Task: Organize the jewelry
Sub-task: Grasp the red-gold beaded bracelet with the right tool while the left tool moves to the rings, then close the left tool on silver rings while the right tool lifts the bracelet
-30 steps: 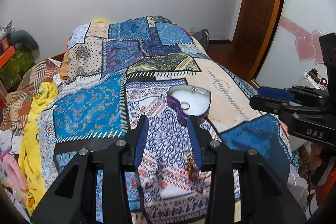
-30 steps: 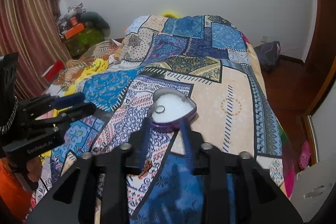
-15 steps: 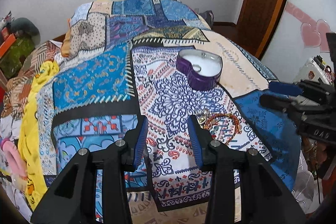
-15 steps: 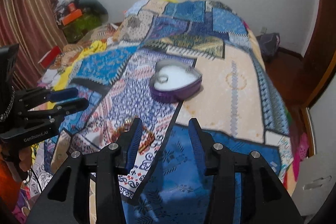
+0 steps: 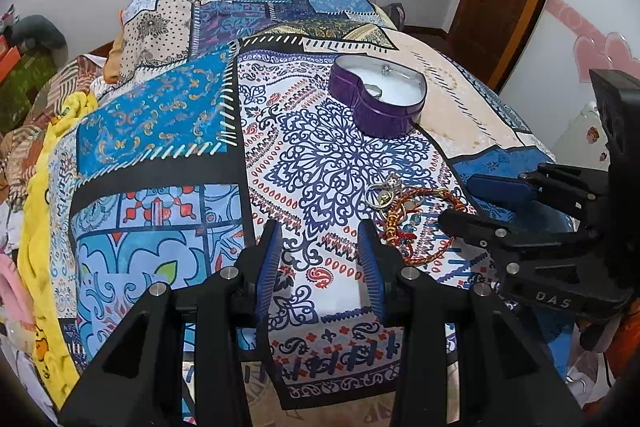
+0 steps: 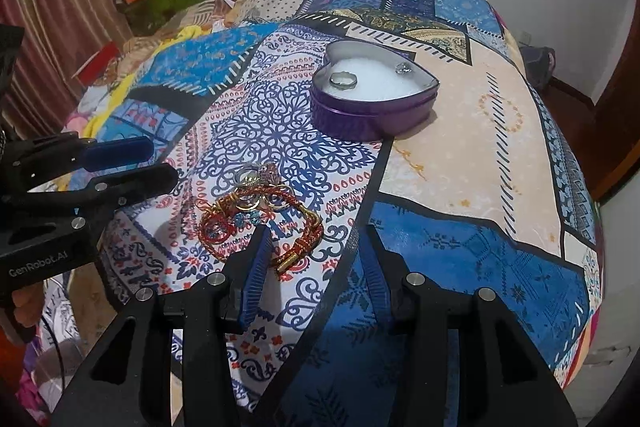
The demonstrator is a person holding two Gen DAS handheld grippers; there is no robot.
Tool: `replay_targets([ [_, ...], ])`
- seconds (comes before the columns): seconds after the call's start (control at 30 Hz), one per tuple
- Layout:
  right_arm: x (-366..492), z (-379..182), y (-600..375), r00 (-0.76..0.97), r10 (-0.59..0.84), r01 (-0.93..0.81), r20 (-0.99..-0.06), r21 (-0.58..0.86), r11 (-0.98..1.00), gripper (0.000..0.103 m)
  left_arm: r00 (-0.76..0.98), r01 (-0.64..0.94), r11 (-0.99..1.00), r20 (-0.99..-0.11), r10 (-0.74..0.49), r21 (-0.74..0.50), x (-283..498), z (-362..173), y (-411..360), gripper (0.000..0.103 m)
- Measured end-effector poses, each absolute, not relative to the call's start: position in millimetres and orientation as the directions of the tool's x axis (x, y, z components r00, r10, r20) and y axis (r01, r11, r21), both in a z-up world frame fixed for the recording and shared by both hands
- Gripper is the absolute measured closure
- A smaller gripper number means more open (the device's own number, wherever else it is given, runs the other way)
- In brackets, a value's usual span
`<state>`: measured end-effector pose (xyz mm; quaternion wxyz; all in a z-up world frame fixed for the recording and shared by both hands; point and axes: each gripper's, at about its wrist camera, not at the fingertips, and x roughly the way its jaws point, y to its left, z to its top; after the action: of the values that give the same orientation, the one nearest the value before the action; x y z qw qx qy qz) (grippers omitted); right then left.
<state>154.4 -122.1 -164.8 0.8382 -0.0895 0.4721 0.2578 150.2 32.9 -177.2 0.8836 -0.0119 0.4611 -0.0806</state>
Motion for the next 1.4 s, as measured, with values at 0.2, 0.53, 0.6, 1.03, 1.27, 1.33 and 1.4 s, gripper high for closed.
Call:
replay_targets([
  [0.2,152.8,-168.7,-114.6,0.415,0.346,-0.549,-0.841,0.072,0.832,0.093,0.558,0.112,0.987,-0.814,-0.161,-0.118,152.2,-180.9,35.8,0.065],
  [0.53,150.2,-155.4,-118.3,0.437,0.378,-0.536,-0.817,0.101,0.838,0.096,0.574,0.099,0.989,-0.806,-0.145,-0.108,146.6,-173.5,40.7,0.065],
  [0.6,149.2,-148.0,-118.6,0.453,0.387,-0.536,-0.803,0.102,0.838,0.096,0.574,0.101,0.989,-0.806,-0.144,-0.105,145.8,-172.5,39.6,0.065],
  [1.03,156.7,-111.8,-151.7,0.564,0.399,-0.469,-0.723,0.117,0.875,0.096,0.560,0.148,0.984,-0.811,-0.168,-0.101,149.9,-172.4,17.7,0.065],
  [1.27,165.9,-127.0,-175.2,0.567,0.357,-0.407,-0.742,0.125,0.905,0.096,0.537,0.180,0.978,-0.822,-0.189,-0.108,163.6,-178.4,1.8,0.065],
  [1.33,168.3,-133.2,-179.9,0.562,0.349,-0.396,-0.750,0.127,0.910,0.096,0.527,0.187,0.976,-0.827,-0.197,-0.113,168.5,-181.7,-2.8,0.065],
  [1.4,168.2,-136.5,-182.7,0.559,0.343,-0.392,-0.755,0.124,0.911,0.096,0.517,0.191,0.975,-0.832,-0.201,-0.116,174.0,-184.9,-7.2,0.065],
])
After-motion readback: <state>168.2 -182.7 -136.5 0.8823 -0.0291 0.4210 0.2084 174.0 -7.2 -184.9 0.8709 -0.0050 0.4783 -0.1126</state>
